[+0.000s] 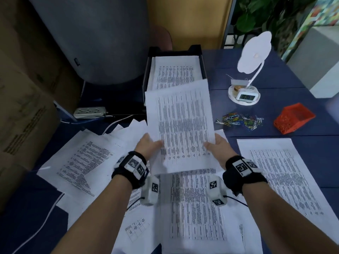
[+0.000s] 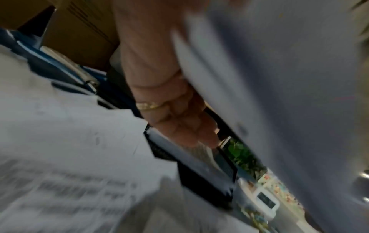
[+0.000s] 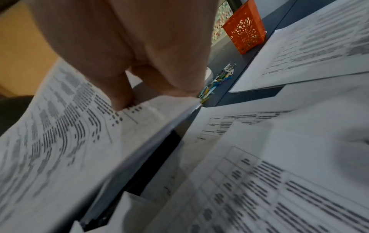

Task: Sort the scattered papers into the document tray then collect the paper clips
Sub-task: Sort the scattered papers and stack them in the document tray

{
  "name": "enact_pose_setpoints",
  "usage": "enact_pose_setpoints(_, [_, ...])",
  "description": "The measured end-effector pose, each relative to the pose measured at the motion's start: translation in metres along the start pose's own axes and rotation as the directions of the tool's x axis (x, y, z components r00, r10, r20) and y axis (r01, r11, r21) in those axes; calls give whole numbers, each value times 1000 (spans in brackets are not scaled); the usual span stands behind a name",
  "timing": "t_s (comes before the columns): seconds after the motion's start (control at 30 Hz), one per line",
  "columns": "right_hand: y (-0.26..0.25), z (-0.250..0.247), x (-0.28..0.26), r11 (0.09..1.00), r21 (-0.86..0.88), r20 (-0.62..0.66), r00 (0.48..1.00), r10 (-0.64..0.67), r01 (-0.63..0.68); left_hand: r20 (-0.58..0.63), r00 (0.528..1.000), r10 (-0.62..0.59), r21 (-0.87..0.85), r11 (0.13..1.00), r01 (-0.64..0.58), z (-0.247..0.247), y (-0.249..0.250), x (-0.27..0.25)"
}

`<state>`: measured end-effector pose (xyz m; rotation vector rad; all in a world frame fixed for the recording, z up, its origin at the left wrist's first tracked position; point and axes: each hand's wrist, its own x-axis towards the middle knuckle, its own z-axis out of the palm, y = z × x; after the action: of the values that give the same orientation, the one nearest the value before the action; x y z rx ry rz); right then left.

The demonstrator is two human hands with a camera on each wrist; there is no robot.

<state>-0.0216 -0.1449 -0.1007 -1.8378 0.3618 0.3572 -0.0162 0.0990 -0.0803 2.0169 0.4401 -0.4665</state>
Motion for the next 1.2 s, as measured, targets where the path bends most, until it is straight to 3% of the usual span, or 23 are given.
enact_pose_setpoints(0.1, [26,5,-8,984,-144,91,989,120,-106,95,985,-147,-47,987,152,15,-35,-3])
enact_pose_setpoints(0.27, [44,9,-16,943,-288,127,969,213,-169,103,975,-196,78,979,188,31,-60,-4])
enact_pose_setpoints(0.5, [29,5,-4,975,-142,92,979,183,-169,6,996,-90,-43,995,90,22,-46,6])
enact_pose_setpoints(0.6, [10,8,8,983,-68,88,980,179,-173,18,997,-75,-131,988,77,10,-36,21])
enact_pose_setpoints(0.83, [-34,11,58,981,-125,-36,989,146,-149,299,948,-106,-297,934,198,-16,-24,47])
enact_pose_setpoints(1.0, [-49,21,85,995,21,-119,988,94,-93,63,997,-44,-240,969,58,-19,0,83])
enact_pose_setpoints(1.13, [-51,25,93,949,241,75,978,193,-206,-33,999,-5,-300,954,-5,-16,14,109])
enact_pose_setpoints(1.2, [-51,27,101,960,221,41,985,167,-172,-87,996,-19,-328,945,-11,-14,21,122])
